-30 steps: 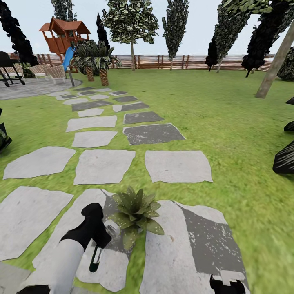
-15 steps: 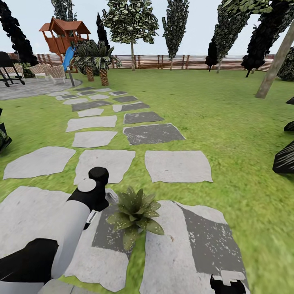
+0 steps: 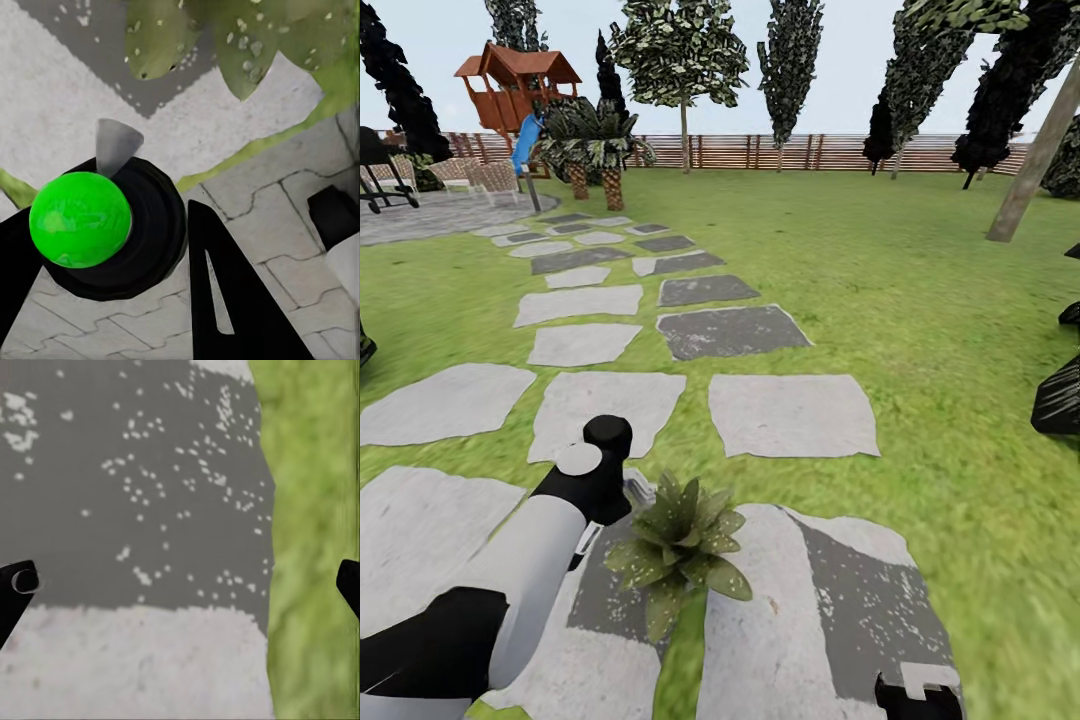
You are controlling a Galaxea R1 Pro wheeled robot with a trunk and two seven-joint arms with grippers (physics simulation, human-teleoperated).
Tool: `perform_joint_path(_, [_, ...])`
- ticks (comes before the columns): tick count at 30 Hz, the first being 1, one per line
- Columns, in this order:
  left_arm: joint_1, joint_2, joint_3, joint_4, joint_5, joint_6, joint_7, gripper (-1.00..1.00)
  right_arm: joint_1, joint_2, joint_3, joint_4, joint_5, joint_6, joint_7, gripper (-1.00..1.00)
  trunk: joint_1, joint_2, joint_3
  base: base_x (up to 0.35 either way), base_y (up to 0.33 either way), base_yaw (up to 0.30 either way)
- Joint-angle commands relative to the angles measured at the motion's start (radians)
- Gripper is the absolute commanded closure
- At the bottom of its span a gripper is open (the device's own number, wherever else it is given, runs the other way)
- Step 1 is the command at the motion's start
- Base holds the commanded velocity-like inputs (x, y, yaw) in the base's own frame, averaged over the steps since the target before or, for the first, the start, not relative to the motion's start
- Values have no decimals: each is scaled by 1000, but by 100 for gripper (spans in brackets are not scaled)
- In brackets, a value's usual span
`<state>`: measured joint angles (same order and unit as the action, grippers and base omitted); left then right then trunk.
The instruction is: Pick up the pesticide atomizer in the garden and spray insectifuge to fully cover both potted plants in the garden.
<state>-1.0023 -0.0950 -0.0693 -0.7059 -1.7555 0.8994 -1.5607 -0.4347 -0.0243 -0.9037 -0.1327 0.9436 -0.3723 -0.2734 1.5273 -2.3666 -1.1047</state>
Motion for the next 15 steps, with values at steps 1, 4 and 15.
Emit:
perform_joint_path(1, [-1,0,-1,-1,-10,11,-10,100,-1,0,-7,2,11,-4,-4,-100,0,0,-1,9,-318,0])
perform_joint_path(4, [-1,0,-1,-1,-11,11,-10,100,-1,0,-7,2,11,-4,-4,-100,0,0,-1,-2,-322,0])
perform_joint_path(15, [-1,9,-8,-1,-12,13,-10,100,-1,0,-7,2,11,-4,-4,-100,0,0,-1,-260,-126,0])
